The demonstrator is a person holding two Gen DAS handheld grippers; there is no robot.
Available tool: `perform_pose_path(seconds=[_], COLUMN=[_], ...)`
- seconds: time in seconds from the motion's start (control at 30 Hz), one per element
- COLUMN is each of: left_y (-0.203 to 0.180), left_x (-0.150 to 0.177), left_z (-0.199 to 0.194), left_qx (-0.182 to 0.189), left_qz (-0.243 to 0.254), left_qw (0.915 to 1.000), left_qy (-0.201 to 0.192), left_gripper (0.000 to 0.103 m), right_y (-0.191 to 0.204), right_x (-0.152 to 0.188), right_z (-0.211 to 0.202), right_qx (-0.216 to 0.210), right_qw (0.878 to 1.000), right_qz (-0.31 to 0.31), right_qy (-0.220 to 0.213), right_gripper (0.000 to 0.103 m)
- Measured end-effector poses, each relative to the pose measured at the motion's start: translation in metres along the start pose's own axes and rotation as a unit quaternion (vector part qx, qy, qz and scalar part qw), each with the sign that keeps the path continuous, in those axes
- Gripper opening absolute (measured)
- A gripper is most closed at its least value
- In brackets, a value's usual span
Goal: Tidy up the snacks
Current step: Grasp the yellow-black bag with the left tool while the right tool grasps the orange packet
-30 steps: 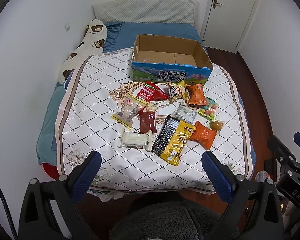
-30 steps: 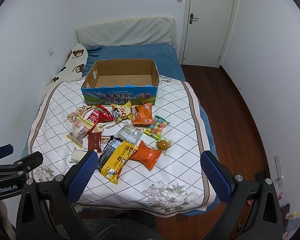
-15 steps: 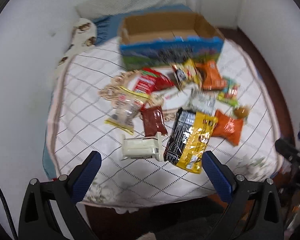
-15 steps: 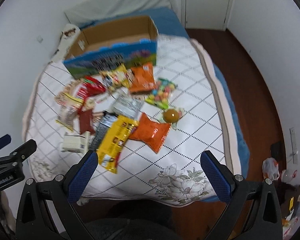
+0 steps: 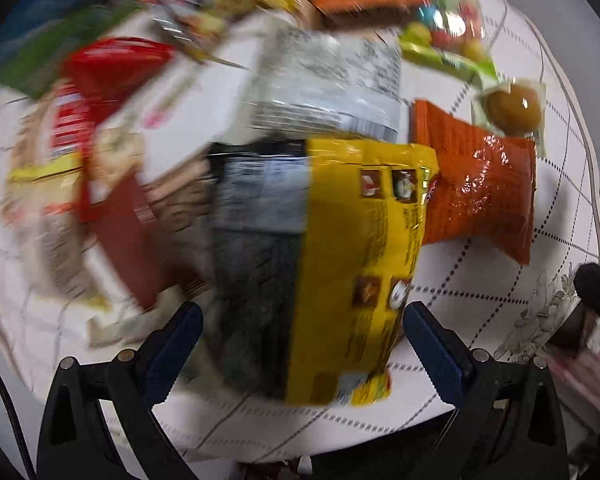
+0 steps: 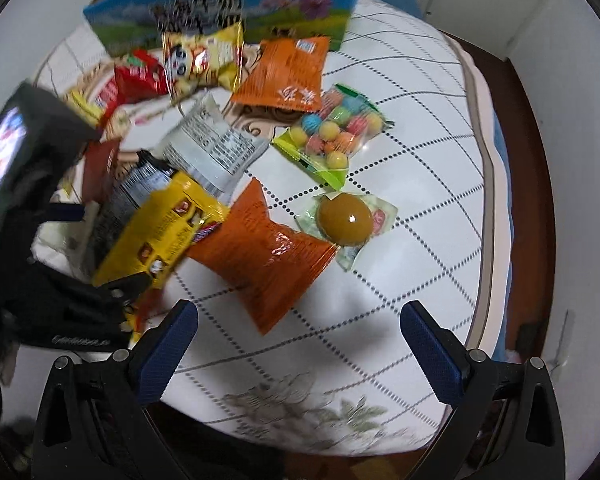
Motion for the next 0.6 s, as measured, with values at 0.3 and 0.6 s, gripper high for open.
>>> perform_pose_path(seconds=[0.3,0.6], left_y=[0.021,0.045], left_x=[0.002,0.032], left_z=[0.007,0.009], left_qx=[-0.009,-0.008], left_qz=[-0.070,-0.183], left_qw=[0.9974,0.9828], left_qy=[-0.008,-0.021], left_gripper=[0.085,0.085], right_y=[0.009,0.047], right_x=[-0.014,-0.044], right_z=[0.026,0.063], right_qx=[0.003,0.002], right_qw=[0.995,0.977], right_qz=[-0.091,-0.207], right_qy=[0.033,0.059], right_gripper=[0.102,0.090])
Point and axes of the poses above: each gripper's, at about its wrist camera, not at the fingertips, and z roughly the way its jaws point, y to its left, x to its underside, the point moved 2 cm from there along z, roughly the way its jaws point, and after that the axes turned 2 degrees about z, right-handed, at the moved point
